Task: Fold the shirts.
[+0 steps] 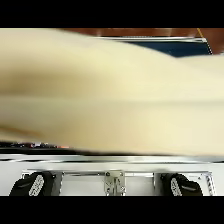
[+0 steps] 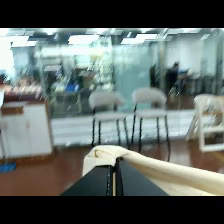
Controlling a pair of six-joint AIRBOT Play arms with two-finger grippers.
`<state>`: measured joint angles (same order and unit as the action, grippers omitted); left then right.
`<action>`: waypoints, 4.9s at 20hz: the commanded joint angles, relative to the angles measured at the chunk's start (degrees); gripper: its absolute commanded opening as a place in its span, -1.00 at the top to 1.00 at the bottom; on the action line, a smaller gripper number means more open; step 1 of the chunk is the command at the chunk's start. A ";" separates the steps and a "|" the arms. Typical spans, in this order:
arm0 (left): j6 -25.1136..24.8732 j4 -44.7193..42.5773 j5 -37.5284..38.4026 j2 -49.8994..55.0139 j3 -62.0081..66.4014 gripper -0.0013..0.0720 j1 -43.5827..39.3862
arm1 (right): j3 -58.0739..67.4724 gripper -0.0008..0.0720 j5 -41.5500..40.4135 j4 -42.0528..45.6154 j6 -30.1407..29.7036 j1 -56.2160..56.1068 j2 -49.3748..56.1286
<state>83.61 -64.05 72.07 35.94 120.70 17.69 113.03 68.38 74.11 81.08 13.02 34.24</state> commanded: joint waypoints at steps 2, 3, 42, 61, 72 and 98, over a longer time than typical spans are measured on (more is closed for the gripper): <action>0.02 -6.49 14.25 -0.92 -5.90 0.86 0.02 | 0.39 0.80 18.93 3.39 3.63 -0.02 1.60; 0.04 -6.47 15.61 -0.92 -9.53 0.86 0.02 | 0.39 0.80 23.45 3.45 3.63 -0.02 3.56; -1.77 -9.03 12.61 63.76 -35.71 0.87 -8.07 | -29.53 0.80 4.83 12.00 4.24 -13.73 63.10; 0.20 -12.74 23.98 53.13 -40.81 -0.44 -0.74 | -30.42 -0.33 21.16 16.31 1.57 -6.29 52.96; -12.90 4.07 4.98 34.58 -91.65 -0.71 20.37 | -58.01 -0.89 18.75 -7.72 -6.36 13.25 41.13; -15.47 7.78 1.46 35.93 -93.18 0.86 12.04 | -85.61 -0.88 5.14 -12.87 -10.29 13.22 39.23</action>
<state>68.34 -56.49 72.58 72.79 27.14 29.74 32.21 78.22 65.01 72.20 26.22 73.71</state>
